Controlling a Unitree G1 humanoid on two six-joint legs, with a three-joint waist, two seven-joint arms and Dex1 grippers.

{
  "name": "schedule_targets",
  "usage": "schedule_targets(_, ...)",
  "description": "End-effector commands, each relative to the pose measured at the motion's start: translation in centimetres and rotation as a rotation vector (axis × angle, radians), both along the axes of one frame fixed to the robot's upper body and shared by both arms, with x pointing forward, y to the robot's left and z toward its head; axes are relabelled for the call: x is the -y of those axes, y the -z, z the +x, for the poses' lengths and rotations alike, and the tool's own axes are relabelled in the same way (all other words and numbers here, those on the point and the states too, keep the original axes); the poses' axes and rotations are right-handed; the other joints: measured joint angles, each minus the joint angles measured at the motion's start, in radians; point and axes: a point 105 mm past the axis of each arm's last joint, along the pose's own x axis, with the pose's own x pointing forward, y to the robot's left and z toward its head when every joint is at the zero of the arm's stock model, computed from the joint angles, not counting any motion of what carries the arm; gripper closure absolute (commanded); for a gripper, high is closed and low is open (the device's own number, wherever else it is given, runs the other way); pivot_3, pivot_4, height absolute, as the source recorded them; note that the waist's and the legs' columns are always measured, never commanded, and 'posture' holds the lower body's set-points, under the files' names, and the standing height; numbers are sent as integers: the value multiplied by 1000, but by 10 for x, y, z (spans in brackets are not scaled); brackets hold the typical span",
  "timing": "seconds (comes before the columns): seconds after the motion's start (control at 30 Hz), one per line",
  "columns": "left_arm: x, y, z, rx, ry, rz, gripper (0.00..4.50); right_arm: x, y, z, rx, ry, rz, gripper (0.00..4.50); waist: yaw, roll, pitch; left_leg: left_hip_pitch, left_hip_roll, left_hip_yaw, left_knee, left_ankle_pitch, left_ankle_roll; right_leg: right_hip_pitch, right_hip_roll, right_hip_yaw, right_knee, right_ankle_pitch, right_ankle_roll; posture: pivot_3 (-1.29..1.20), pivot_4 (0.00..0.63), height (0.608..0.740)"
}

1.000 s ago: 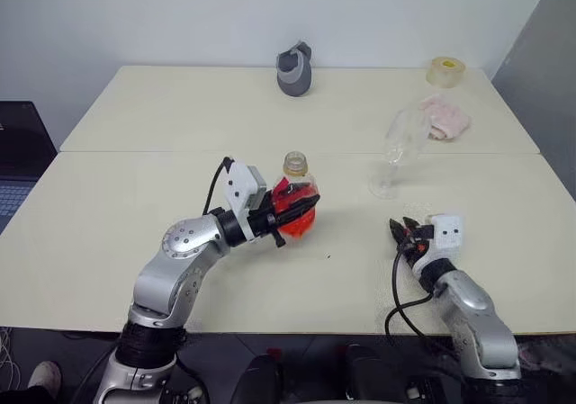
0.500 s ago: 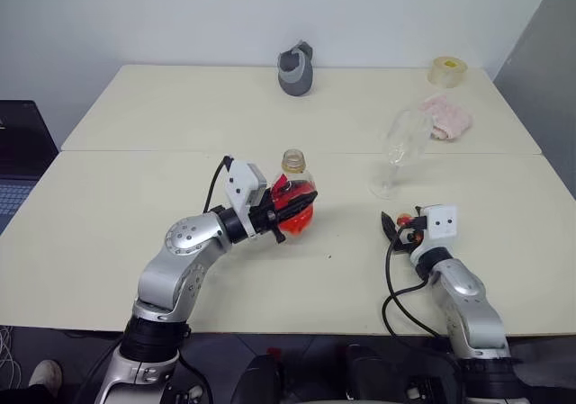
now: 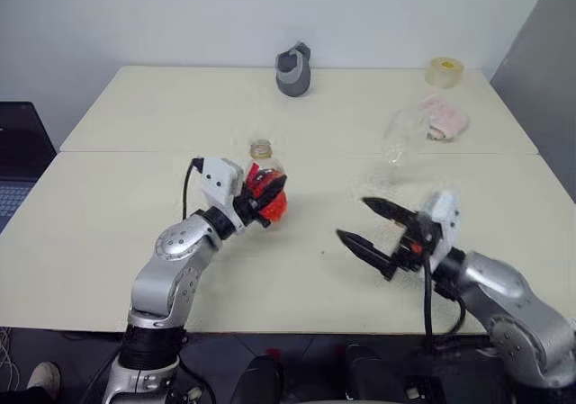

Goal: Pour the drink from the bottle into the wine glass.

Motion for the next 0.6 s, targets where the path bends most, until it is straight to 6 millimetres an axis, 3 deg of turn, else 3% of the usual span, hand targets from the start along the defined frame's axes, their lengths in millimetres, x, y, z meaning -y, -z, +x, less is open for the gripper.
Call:
schedule_targets(0.03,-44,-25,16,113,-209,10,3157,-19,-15,2,28,-72,66,20,3,0,0,0,0,-1,0,0,0,0,0,-1,0,0,0,0,150,740)
schedule_targets(0.17,-82,-27,27,130,-371,18,3157,-34,-16,9,25,-99,85,20,4,0,0,-4,-1,-2,-1,2,-4,-2,-2,-1,-2,0,0,0,150,740)
schedule_targets(0.33,-114,-17,33,143,-494,19,3157,-43,-18,20,44,-95,93,20,6,-1,-1,-4,-2,-4,1,2,-4,-2,-6,0,-1,1,1,0,150,740)
schedule_targets(0.6,-131,-6,52,156,-539,-2,3157,-47,-19,26,55,-76,105,20,6,-2,-1,-4,-3,-5,1,2,-4,-3,-5,-2,-1,1,1,0,150,740)
